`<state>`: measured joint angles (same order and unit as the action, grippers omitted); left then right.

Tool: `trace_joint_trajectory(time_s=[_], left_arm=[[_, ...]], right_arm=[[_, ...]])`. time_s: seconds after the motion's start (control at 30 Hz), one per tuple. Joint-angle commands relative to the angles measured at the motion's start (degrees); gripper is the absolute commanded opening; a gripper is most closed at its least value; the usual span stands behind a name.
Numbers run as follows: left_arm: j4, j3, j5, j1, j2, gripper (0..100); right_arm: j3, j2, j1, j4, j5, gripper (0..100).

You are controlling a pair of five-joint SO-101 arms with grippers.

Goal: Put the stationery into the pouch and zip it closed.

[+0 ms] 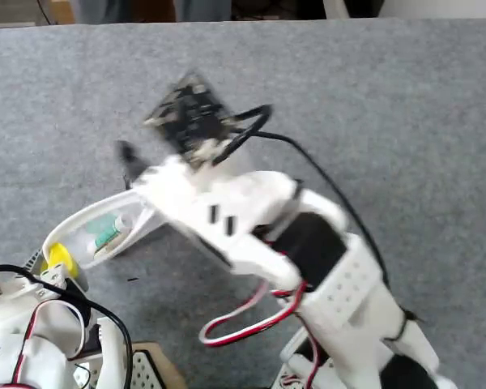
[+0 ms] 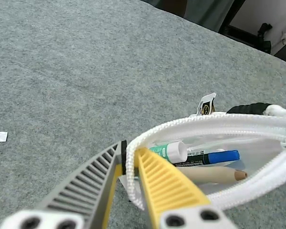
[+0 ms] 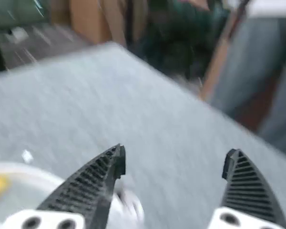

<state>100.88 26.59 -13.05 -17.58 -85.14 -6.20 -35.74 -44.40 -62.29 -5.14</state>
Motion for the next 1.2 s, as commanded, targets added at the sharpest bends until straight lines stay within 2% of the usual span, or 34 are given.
trace_joint_trajectory(time_s=[0.0,0.07,0.17,0.27,0.43,0.53,0.77,1.07,1.17], left_arm=[[0.0,-0.4,1.1,0.1,-0.1,3],[0.0,-0.4,1.2,0.1,-0.1,3],[0.0,-0.5,1.2,0.1,0.4,3],[-0.2,-0.9,1.5,0.7,0.5,3],[-0.1,-0.7,3.3,10.2,0.5,3],[-0.1,-0.5,3.9,14.0,0.5,3],[-0.2,-1.0,12.8,18.3,0.5,3],[-4.6,-0.4,12.9,18.8,0.8,3],[-4.2,-0.8,12.9,18.8,2.7,3]], right_arm=[[-2.0,-5.7,7.3,-11.1,-0.9,33.2],[-2.9,-7.6,10.9,-16.4,-1.3,33.2],[-4.9,-8.5,13.4,-23.6,-9.1,33.2],[-9.5,-8.7,12.5,-27.7,-17.5,33.5],[-15.6,-8.8,7.7,-28.4,-26.2,33.6],[-15.6,-8.9,6.0,-28.2,-26.5,33.6],[-15.1,-10.2,5.7,-29.5,-26.7,33.5],[-15.9,-14.2,3.7,-29.0,-26.0,33.2],[-16.0,-14.3,5.4,-27.9,-24.9,33.4]])
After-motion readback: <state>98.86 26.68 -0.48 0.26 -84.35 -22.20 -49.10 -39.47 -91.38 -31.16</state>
